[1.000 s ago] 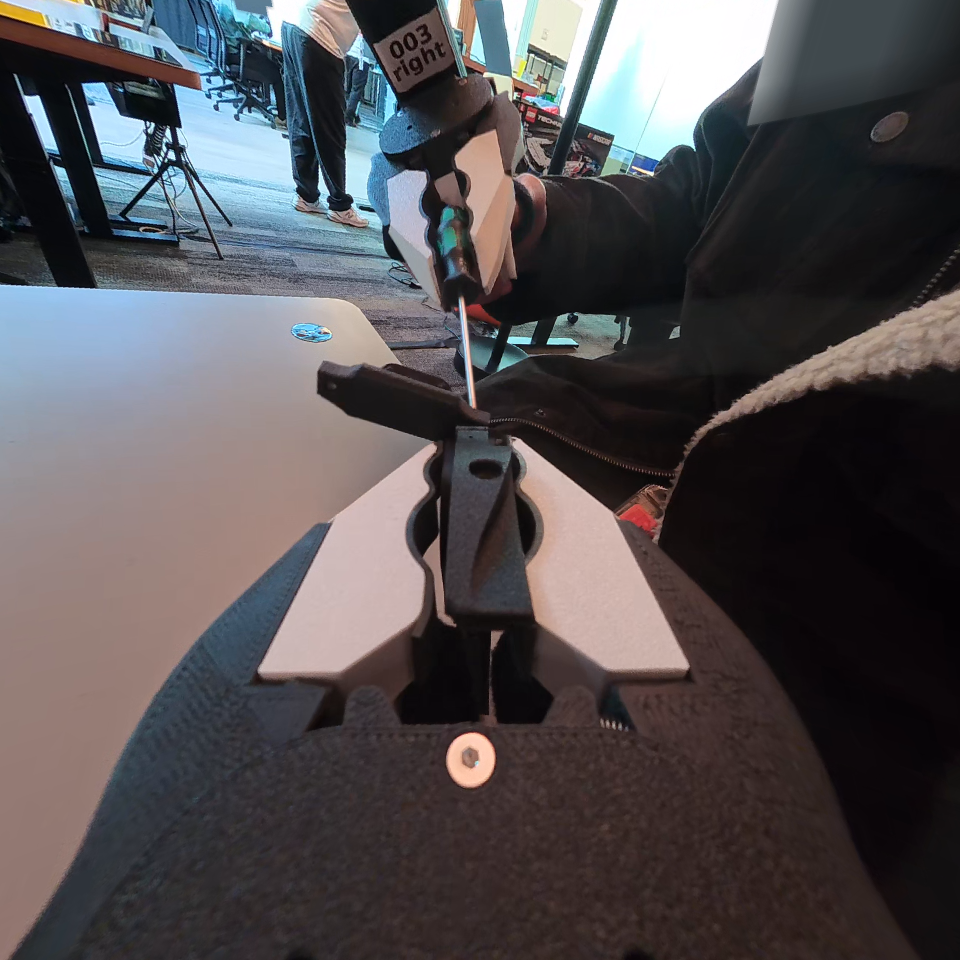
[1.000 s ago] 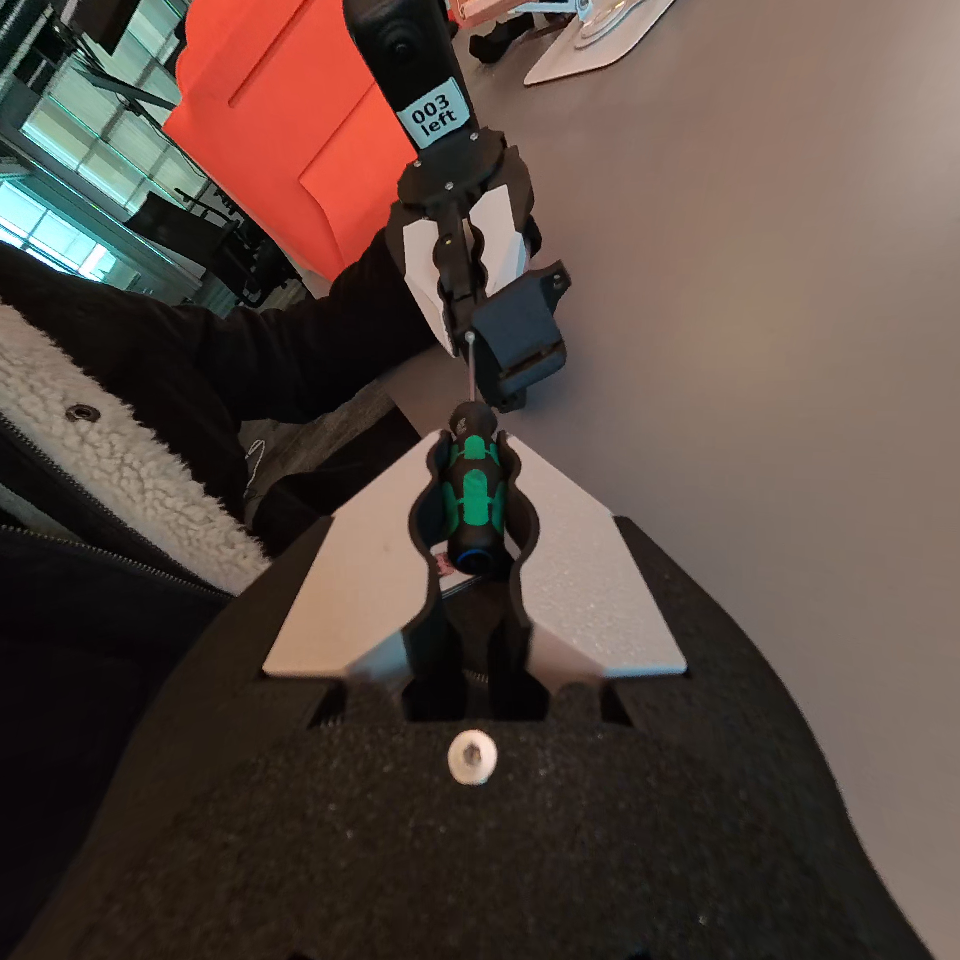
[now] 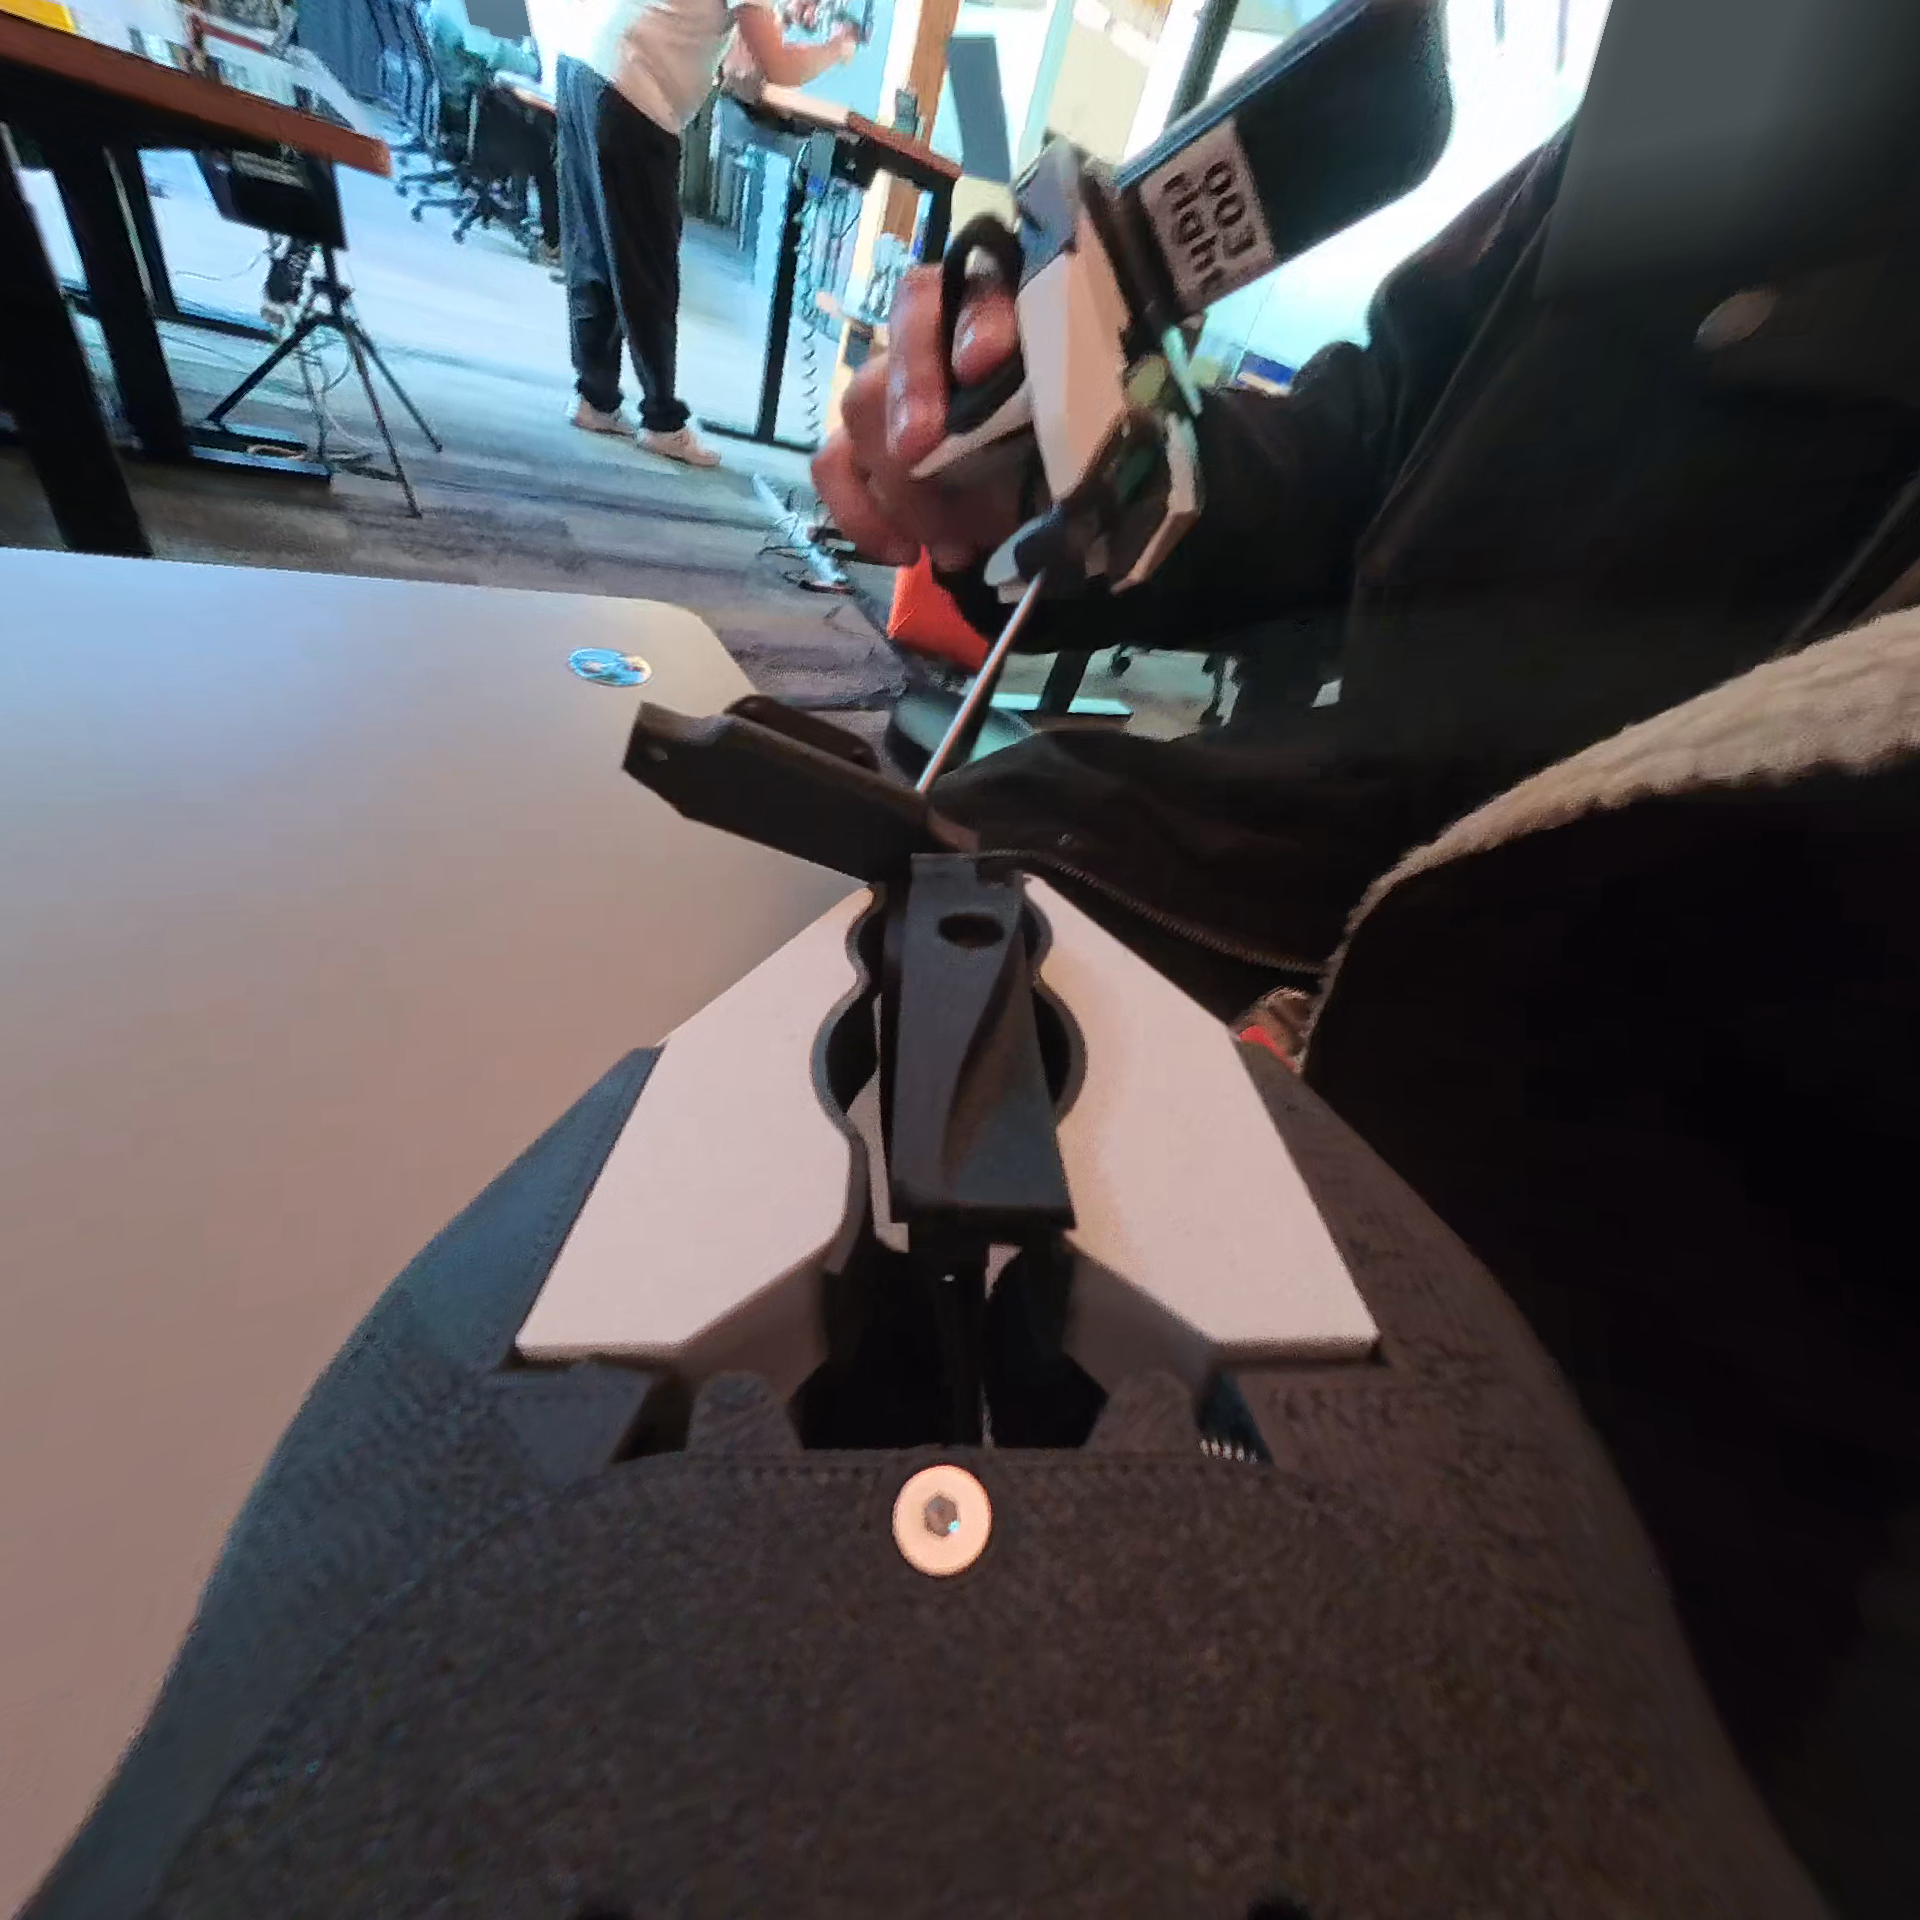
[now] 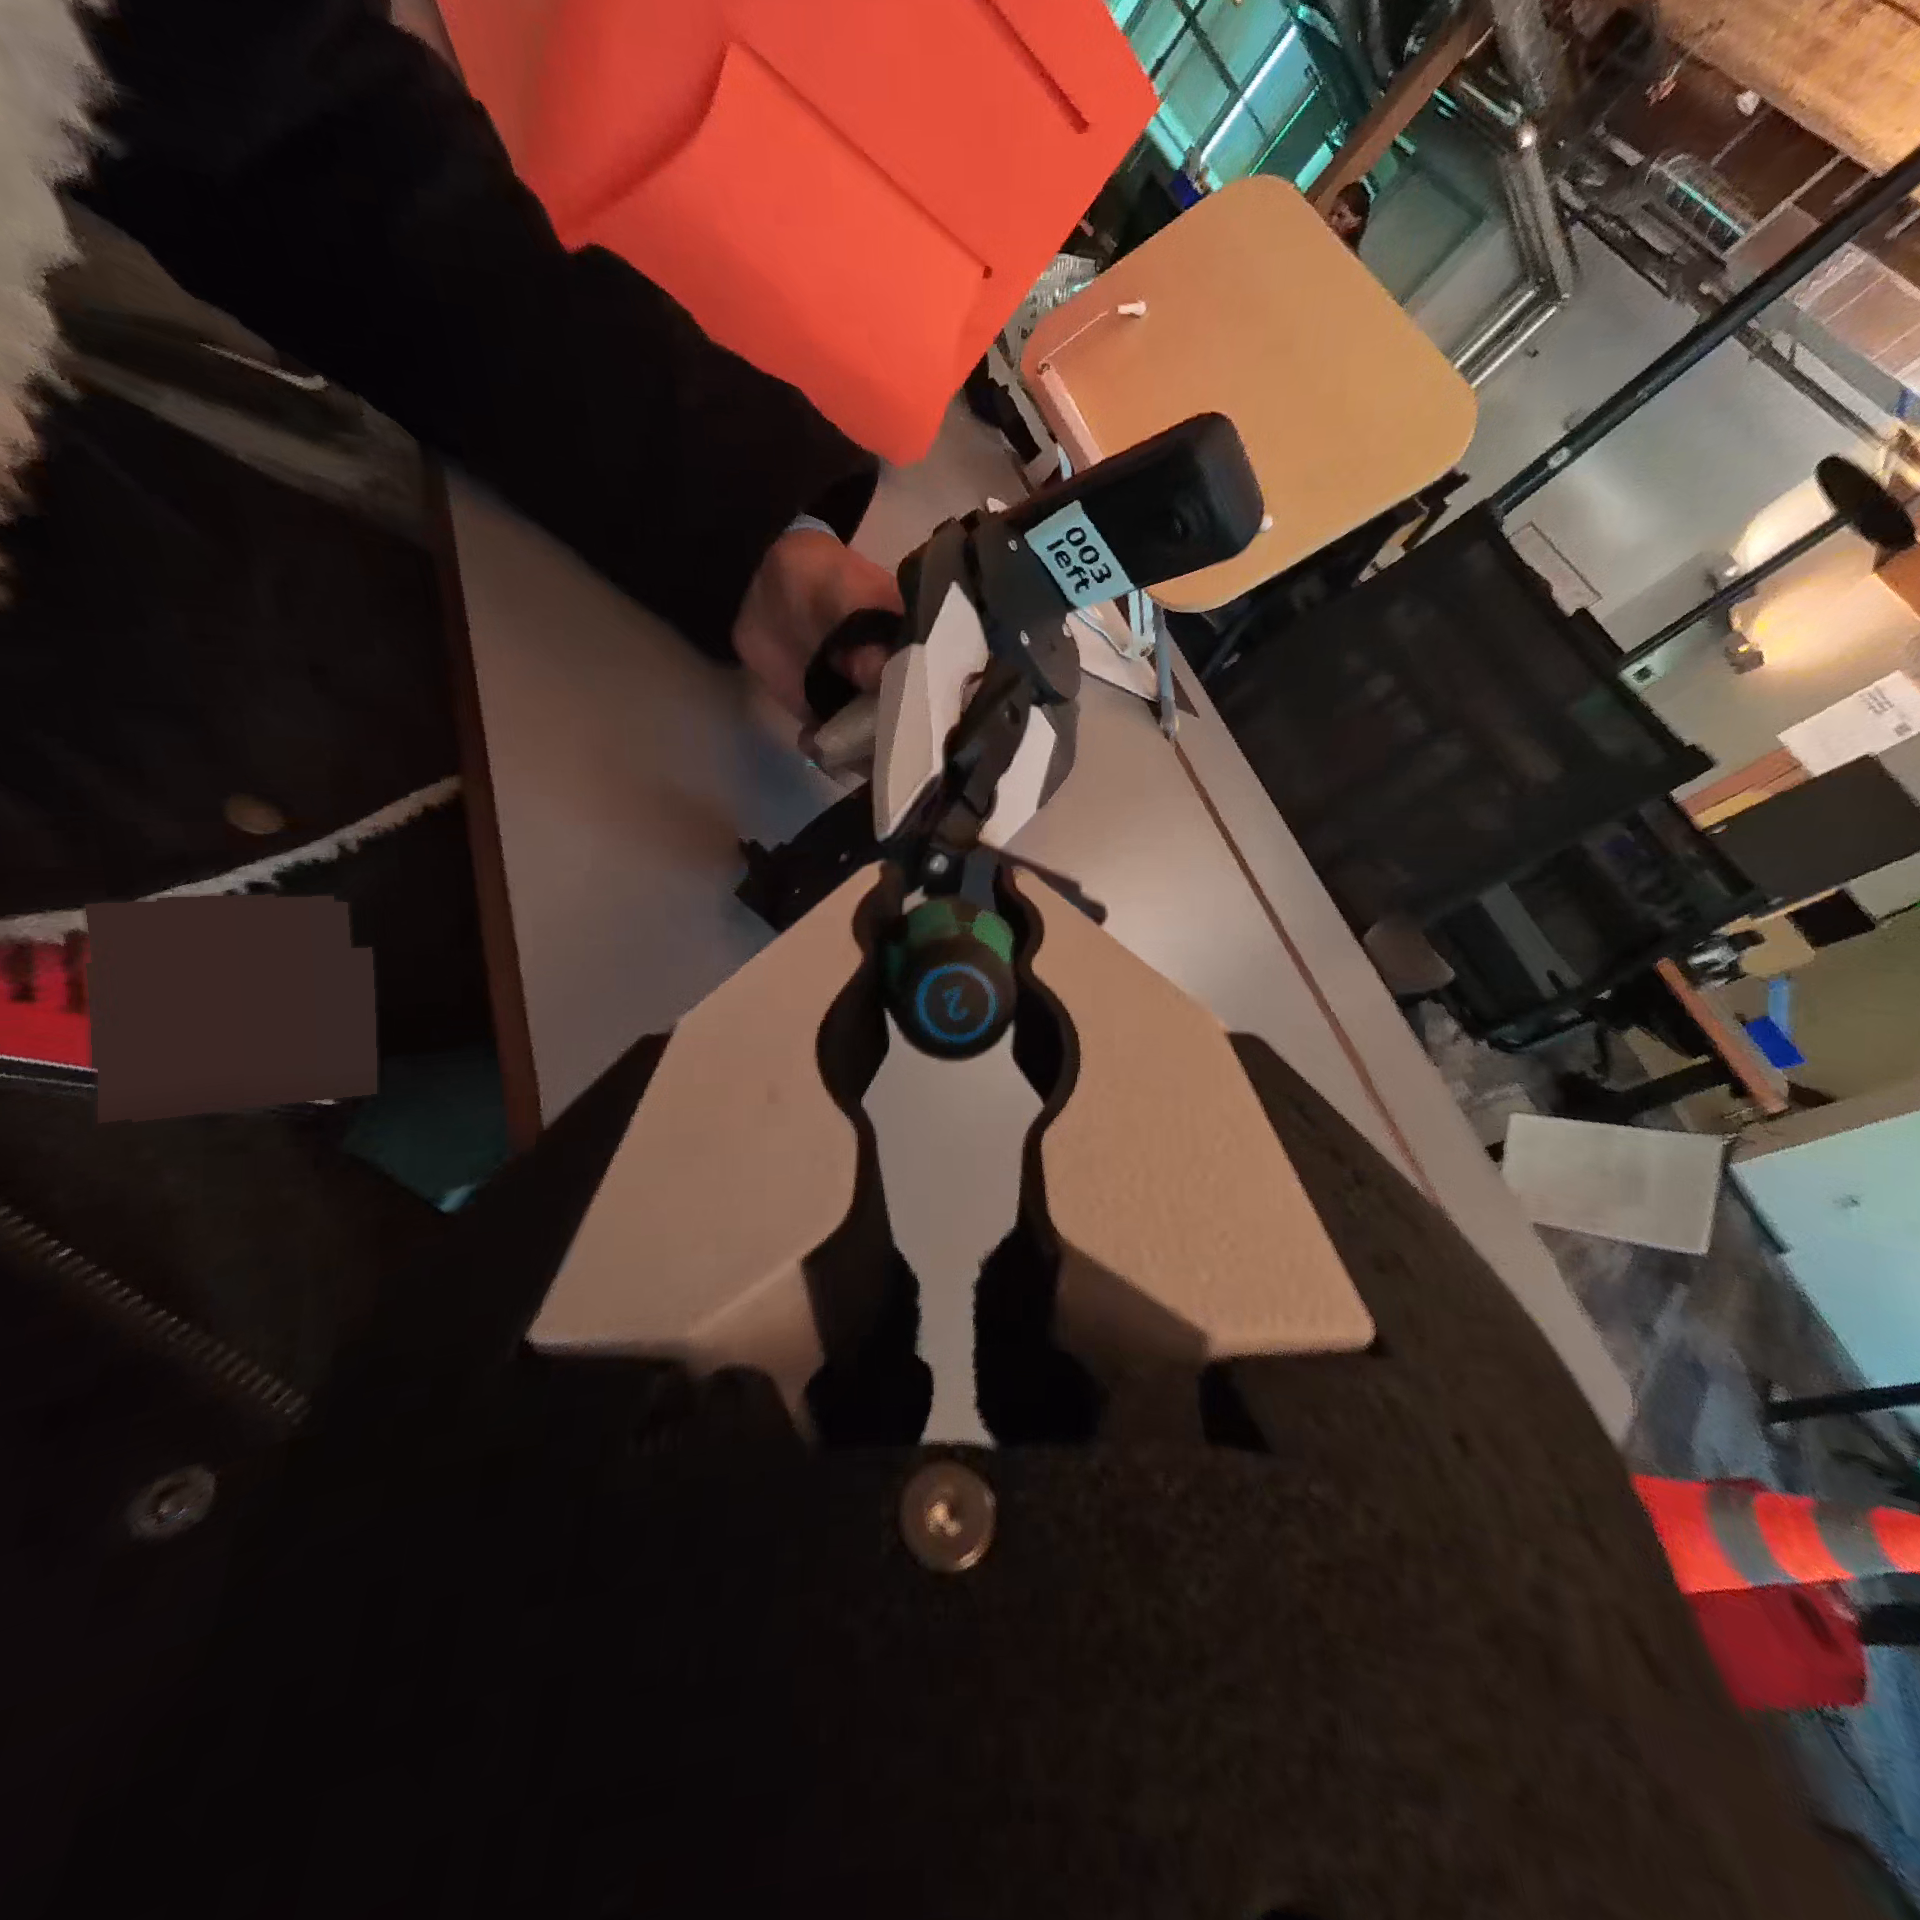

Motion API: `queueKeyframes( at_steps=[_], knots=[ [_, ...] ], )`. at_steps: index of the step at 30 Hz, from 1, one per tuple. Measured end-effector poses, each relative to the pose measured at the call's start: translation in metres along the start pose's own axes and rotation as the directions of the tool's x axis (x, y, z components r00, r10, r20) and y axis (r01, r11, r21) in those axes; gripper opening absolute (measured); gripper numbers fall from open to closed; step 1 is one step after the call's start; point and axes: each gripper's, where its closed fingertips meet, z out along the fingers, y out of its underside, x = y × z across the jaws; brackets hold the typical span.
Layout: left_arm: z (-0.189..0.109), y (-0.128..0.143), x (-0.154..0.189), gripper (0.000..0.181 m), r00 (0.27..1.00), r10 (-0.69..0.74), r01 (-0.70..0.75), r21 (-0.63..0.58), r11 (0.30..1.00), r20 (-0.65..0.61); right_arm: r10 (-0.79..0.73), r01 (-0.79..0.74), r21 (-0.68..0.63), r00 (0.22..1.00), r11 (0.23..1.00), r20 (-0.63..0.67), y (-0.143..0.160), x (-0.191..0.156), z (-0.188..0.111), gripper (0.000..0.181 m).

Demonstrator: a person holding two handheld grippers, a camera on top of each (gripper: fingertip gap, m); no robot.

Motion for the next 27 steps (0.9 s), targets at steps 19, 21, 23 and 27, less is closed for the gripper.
queueKeyframes(
  at_steps=[19,21,23,27],
  knots=[
    [-0.013,-0.033,0.01,0.021,0.991,-0.066,0.089,0.209,0.974,-0.115,0.737,-0.727,0.25,0.672,0.639,0.073,-0.017,0.049,-0.004,0.016],
    [-0.012,-0.032,0.01,0.021,0.992,-0.064,0.085,0.201,0.976,-0.111,0.735,-0.727,0.237,0.674,0.644,0.071,-0.016,0.048,-0.004,0.017],
    [-0.012,-0.032,0.009,0.021,0.992,-0.062,0.083,0.2,0.976,-0.107,0.735,-0.726,0.238,0.675,0.645,0.069,-0.016,0.048,-0.005,0.017],
    [-0.014,-0.032,0.009,0.021,0.992,-0.064,0.085,0.202,0.976,-0.107,0.738,-0.727,0.235,0.673,0.645,0.058,-0.013,0.05,-0.007,0.016]
  ],
)
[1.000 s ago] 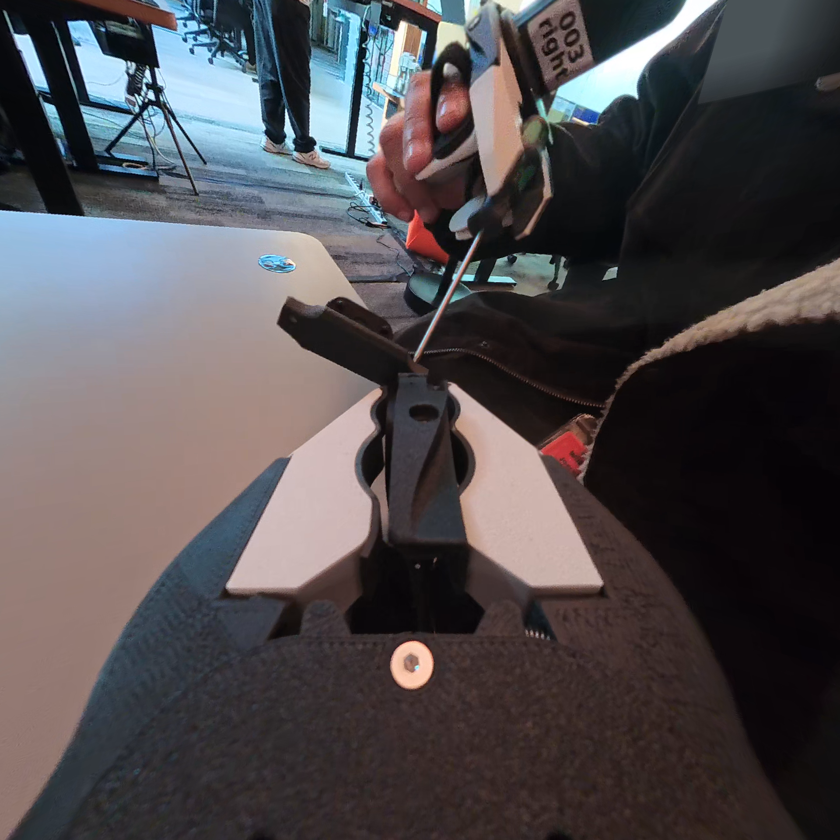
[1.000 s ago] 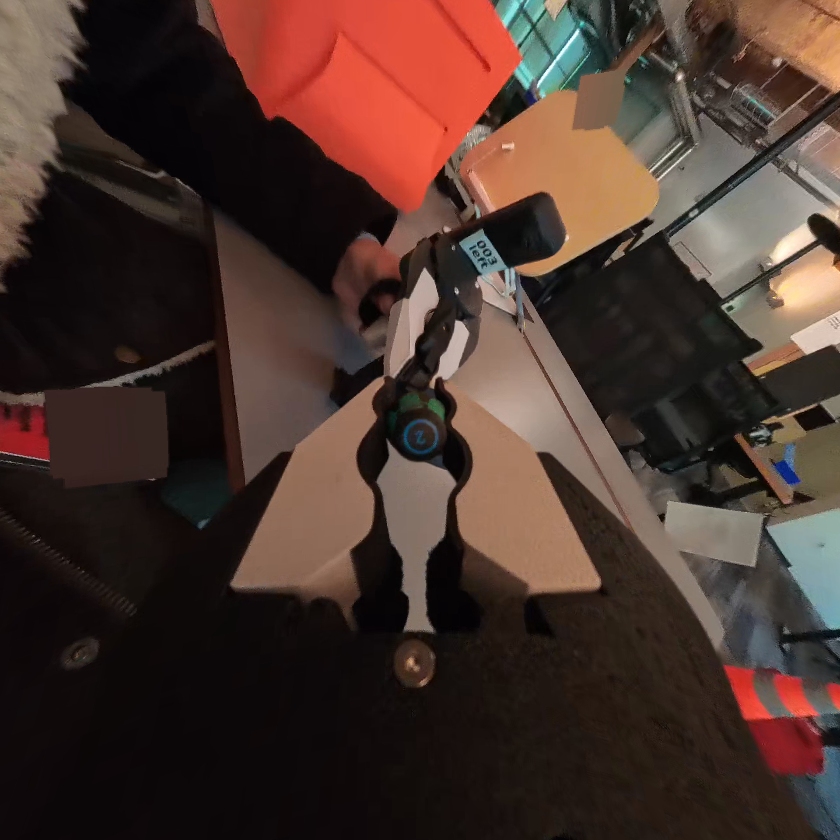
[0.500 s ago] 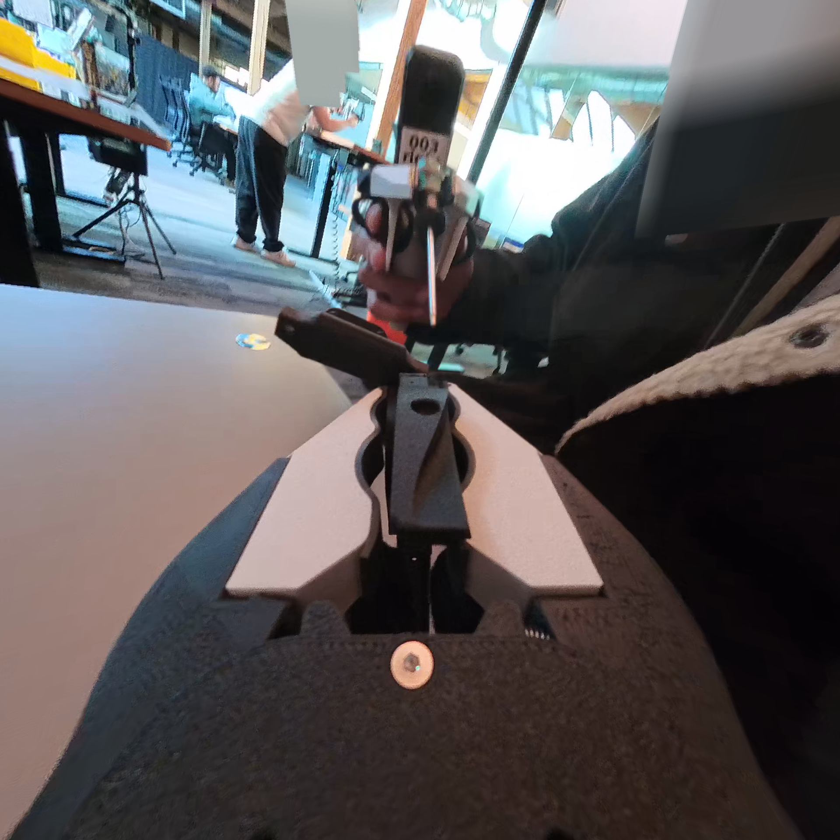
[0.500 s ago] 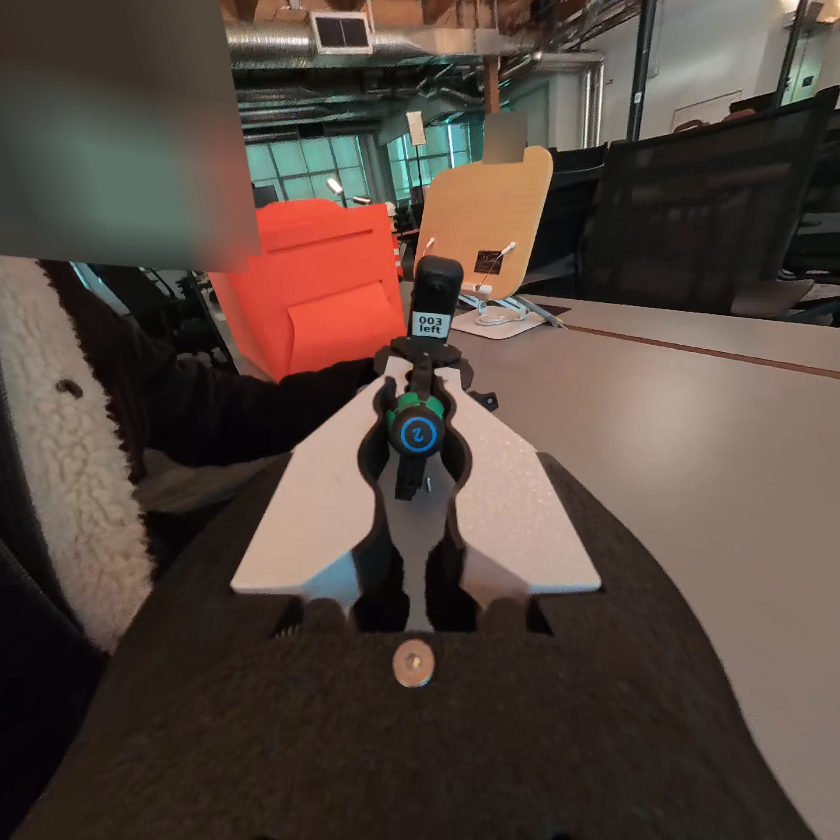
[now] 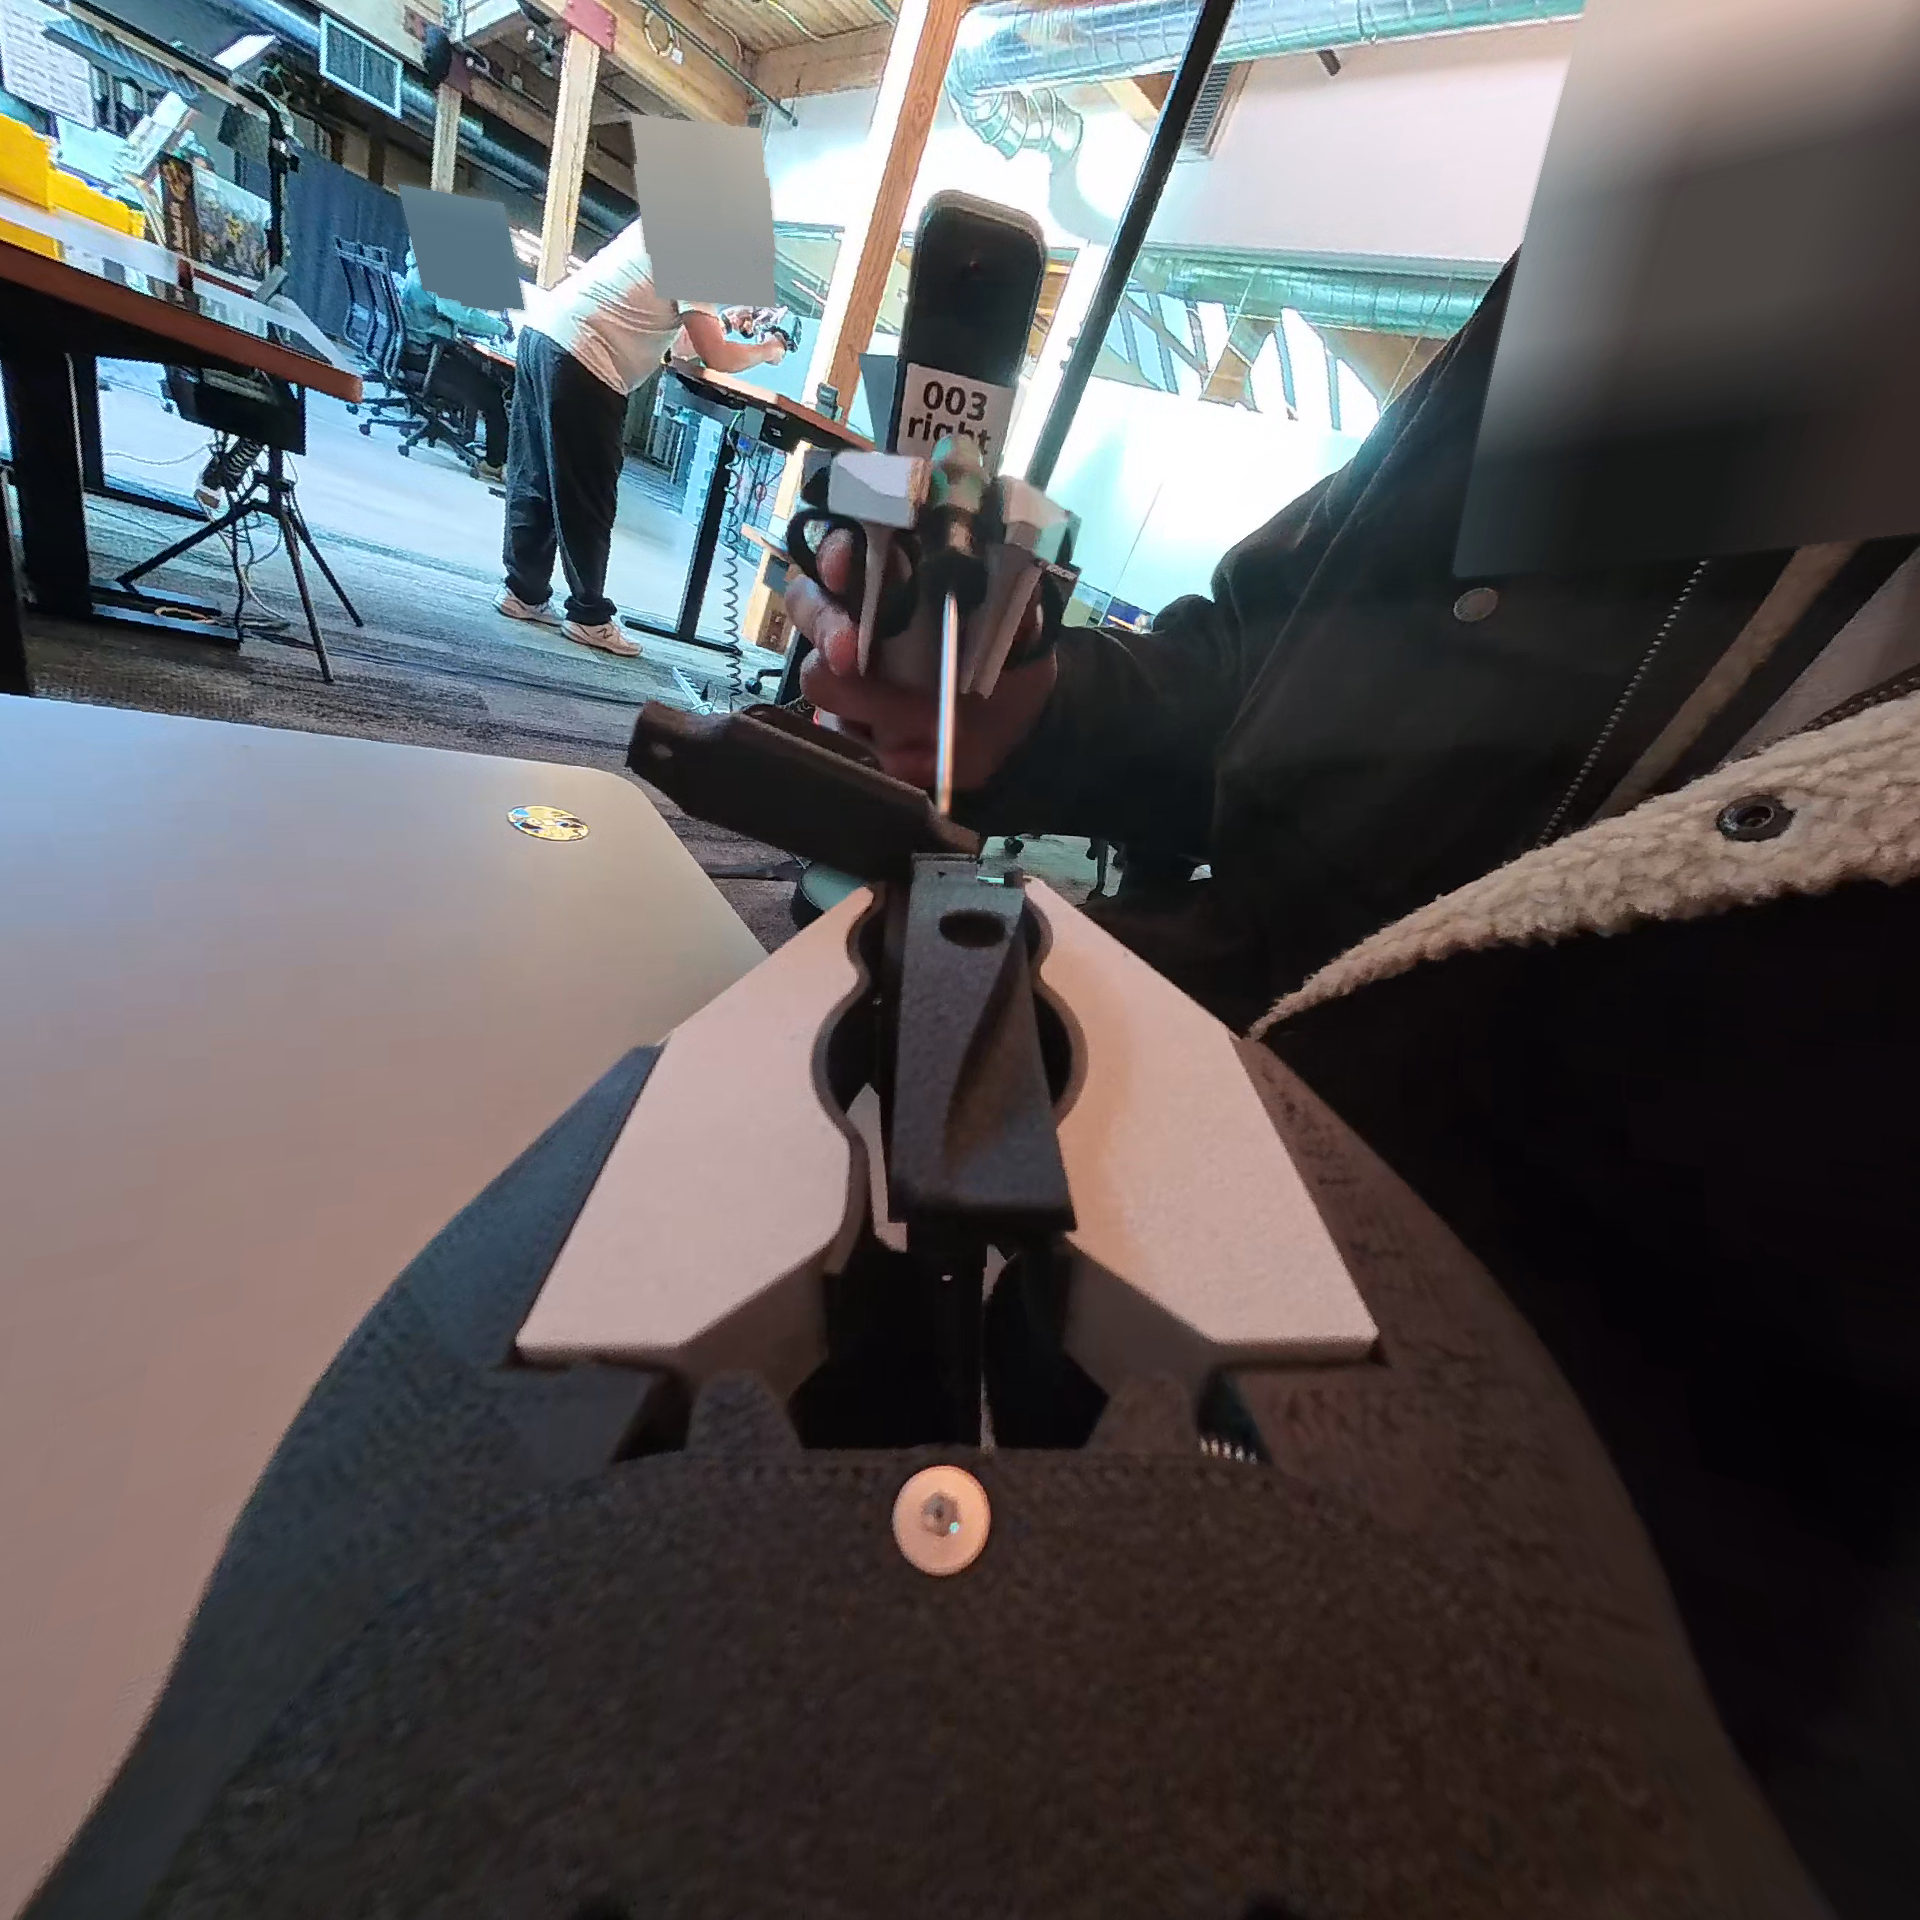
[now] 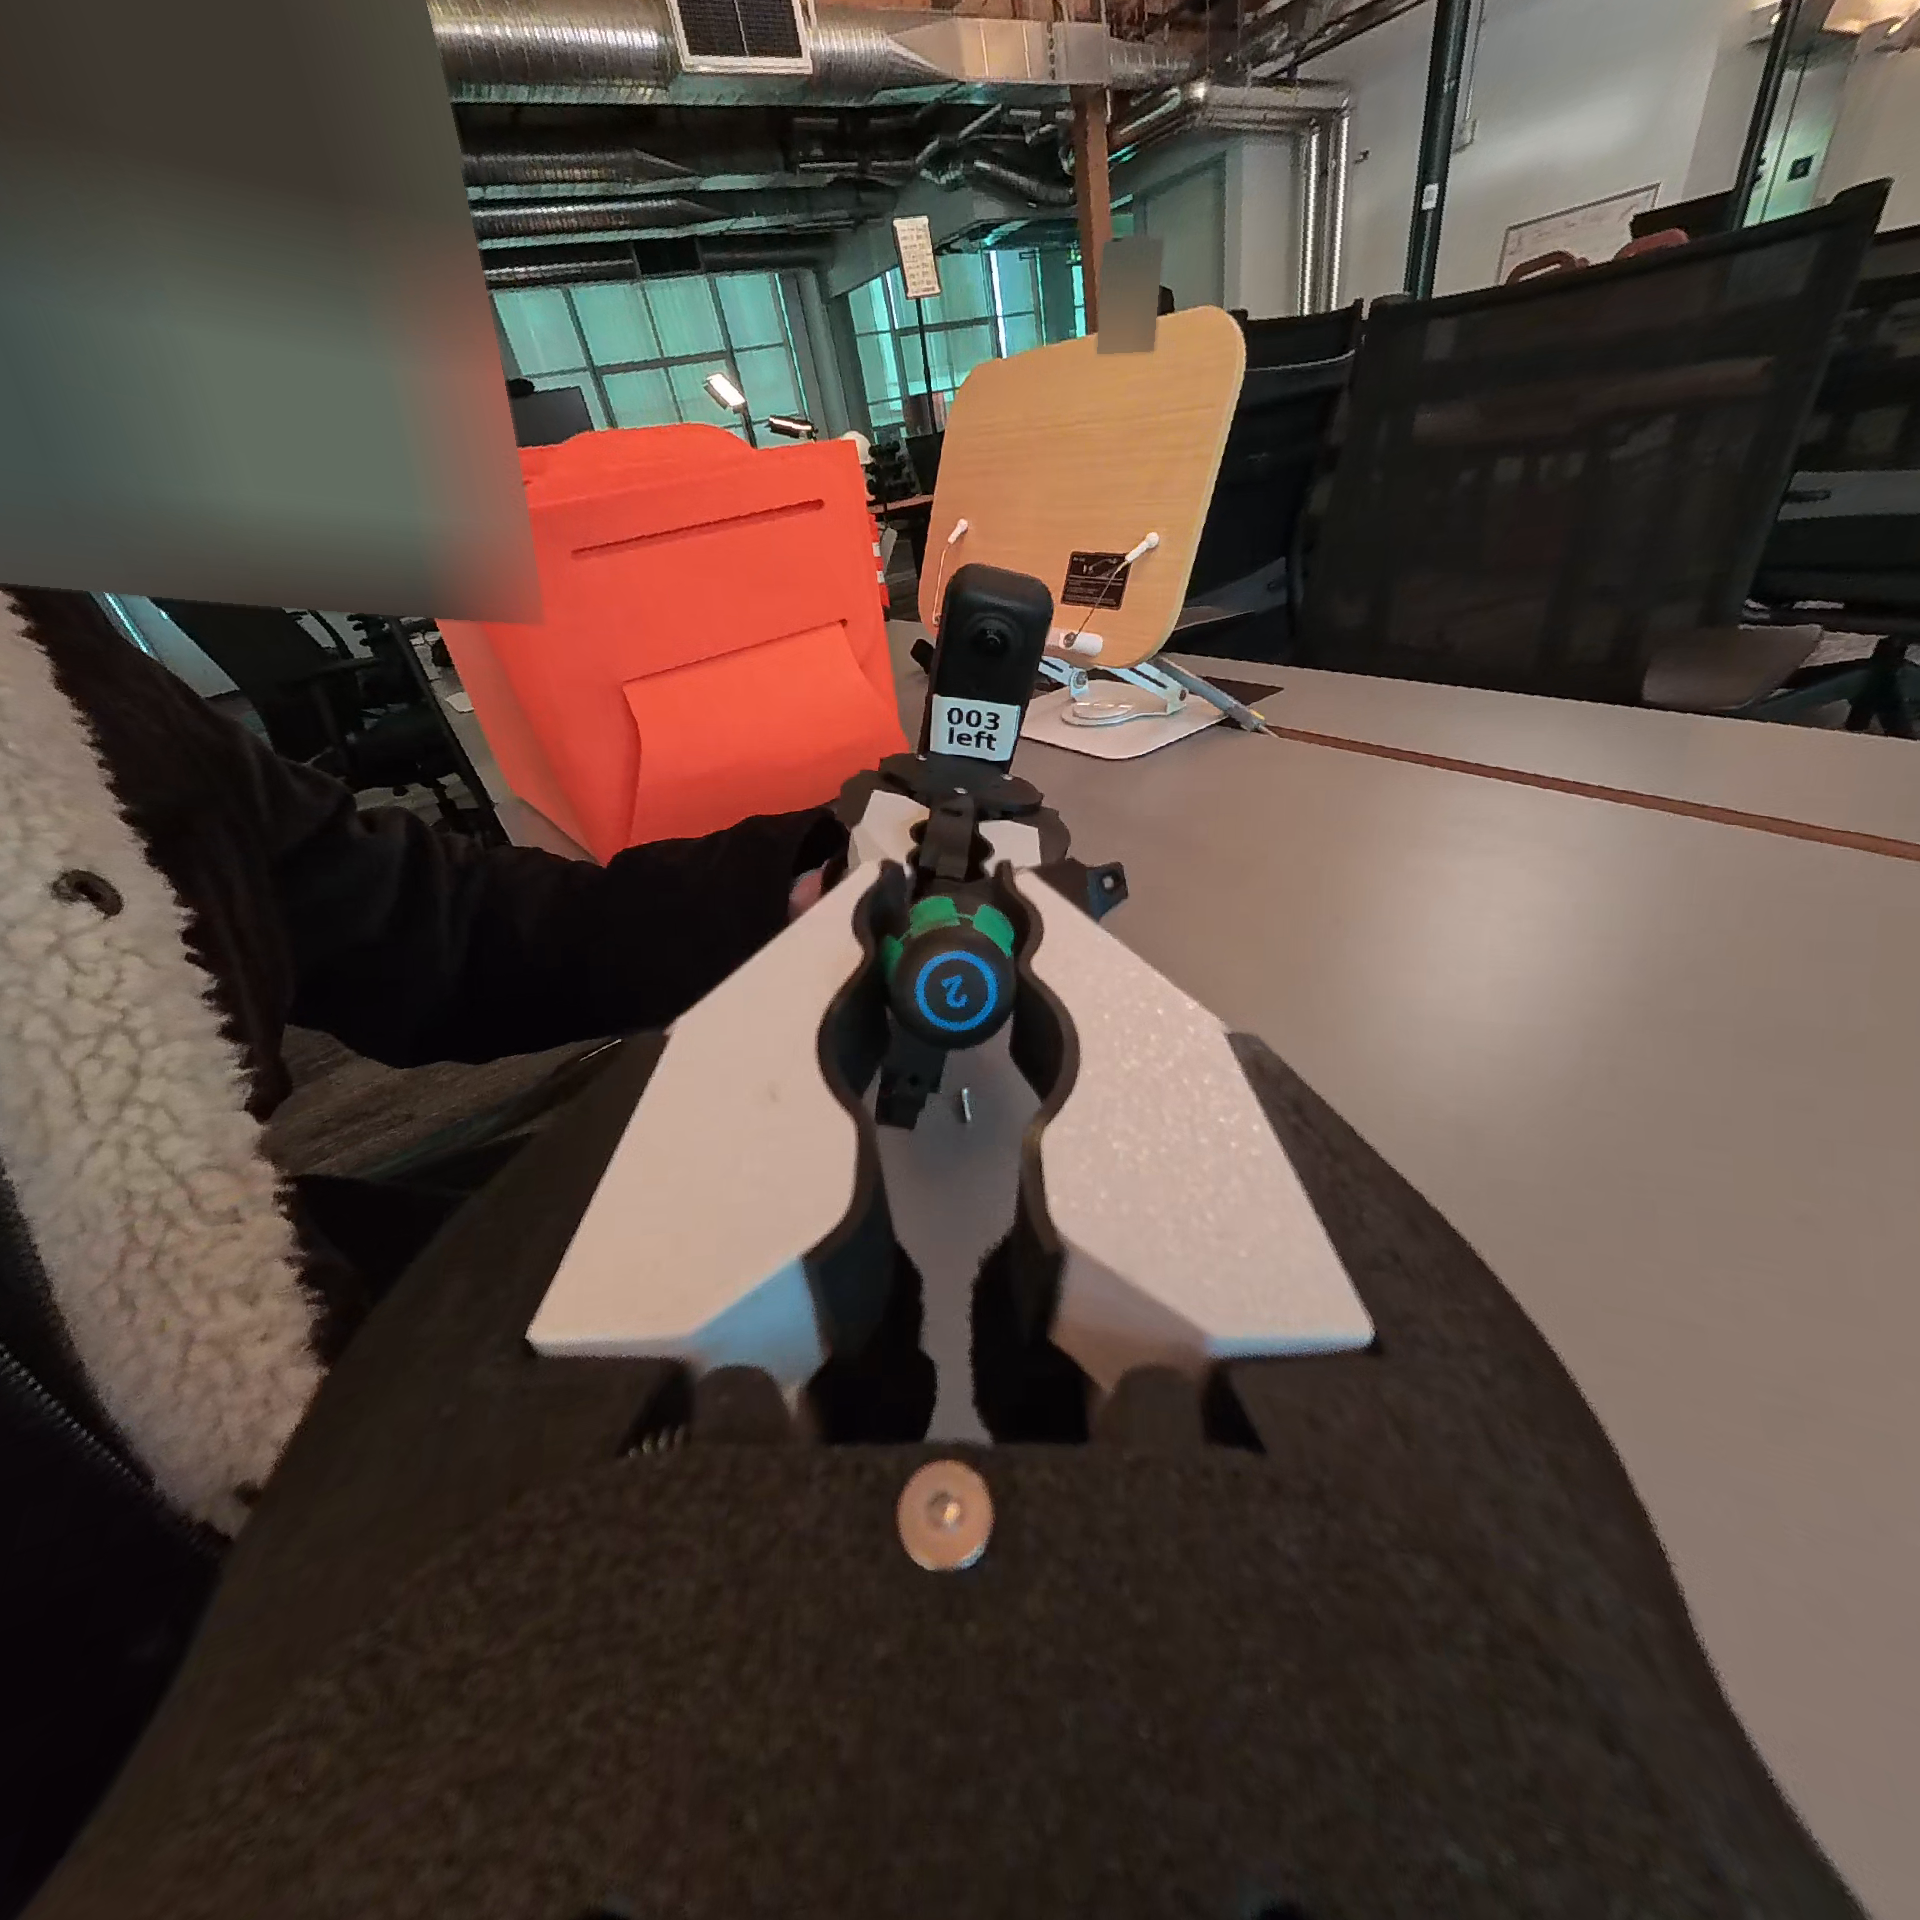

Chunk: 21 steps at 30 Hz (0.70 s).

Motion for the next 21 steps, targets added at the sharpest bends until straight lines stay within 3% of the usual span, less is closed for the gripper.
queueKeyframes(
  at_steps=[21],
  knots=[
    [-0.0023,0.0014,-0.003,0.021,1.0,-0.019,0.019,-0.005,1.0,0.005,-0.035,0.035,-0.033,0.999,0.999,-0.002,0.0093,-0.0008,0.0018,0.017]
  ],
)
